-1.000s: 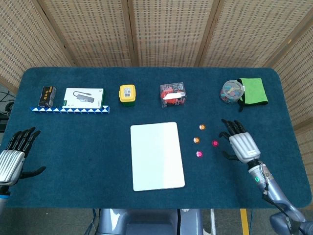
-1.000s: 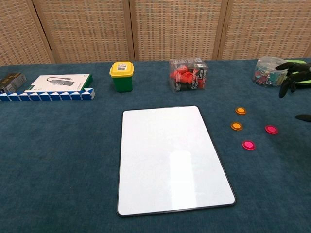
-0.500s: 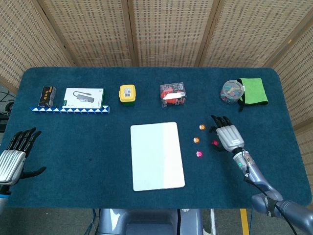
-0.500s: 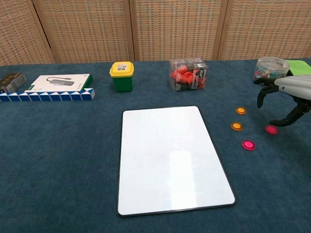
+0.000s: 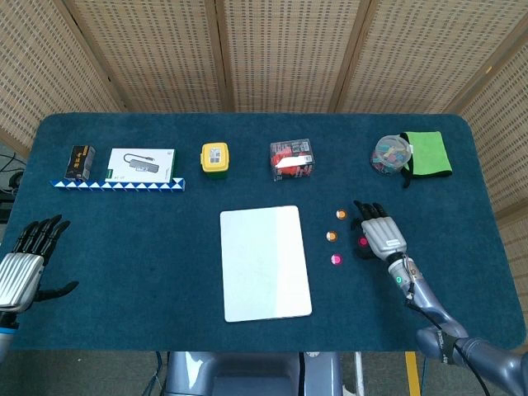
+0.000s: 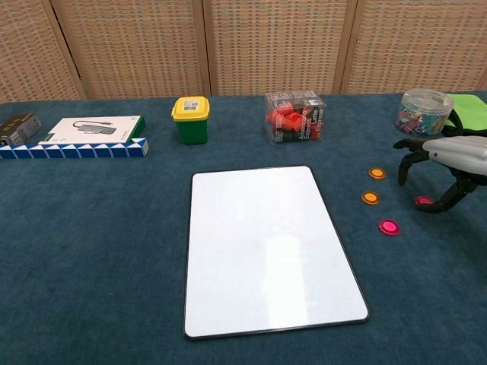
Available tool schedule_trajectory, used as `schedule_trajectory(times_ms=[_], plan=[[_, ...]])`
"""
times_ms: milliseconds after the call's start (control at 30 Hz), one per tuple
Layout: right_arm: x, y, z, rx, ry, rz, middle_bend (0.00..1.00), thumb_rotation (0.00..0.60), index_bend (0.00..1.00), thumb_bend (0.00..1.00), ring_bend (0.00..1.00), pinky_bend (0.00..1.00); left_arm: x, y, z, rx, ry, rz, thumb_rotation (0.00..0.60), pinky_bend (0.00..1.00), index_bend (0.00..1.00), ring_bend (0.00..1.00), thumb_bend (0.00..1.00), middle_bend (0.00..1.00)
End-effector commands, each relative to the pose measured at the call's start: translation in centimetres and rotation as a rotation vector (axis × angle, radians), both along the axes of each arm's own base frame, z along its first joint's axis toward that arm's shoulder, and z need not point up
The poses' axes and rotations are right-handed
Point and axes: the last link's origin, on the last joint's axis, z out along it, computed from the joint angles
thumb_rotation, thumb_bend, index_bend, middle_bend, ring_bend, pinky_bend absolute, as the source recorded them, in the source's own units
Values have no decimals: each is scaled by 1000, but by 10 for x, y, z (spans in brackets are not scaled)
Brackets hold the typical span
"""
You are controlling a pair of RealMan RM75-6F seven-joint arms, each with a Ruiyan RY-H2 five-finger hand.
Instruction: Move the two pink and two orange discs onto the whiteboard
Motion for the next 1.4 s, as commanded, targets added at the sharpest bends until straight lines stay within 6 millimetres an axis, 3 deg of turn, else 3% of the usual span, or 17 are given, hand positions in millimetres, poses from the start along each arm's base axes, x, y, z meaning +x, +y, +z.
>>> schedule_trajectory(times_ms=[33,533,800,1067,1300,1400], plan=[[-1,-2,-3,-3,3,-4,0,600,356,337,0,0,0,0,0,0,-1,2,600,0,0,0,0,0],[-11,-4,-9,2,33,-30,0,600,380,337,0,0,0,0,0,0,-3,1,600,0,0,0,0,0],[-16,-6,-9,-9,40,-39,0,600,532,349,0,0,0,0,0,0,-3,1,600,0,0,0,0,0],[-14,-6,-6,-14,34,-26,0,600,550,361,0,0,0,0,0,0,-3,1,600,0,0,0,0,0],[36,-9,2,9,-63,77,0,600,550,362,0,0,1,0,-1,-4,-5,2,600,0,0,0,0,0],[72,-15,1,37,-85,139,0,600,550,361,0,0,1,1,-1,-5,-7,5,600,0,0,0,0,0]])
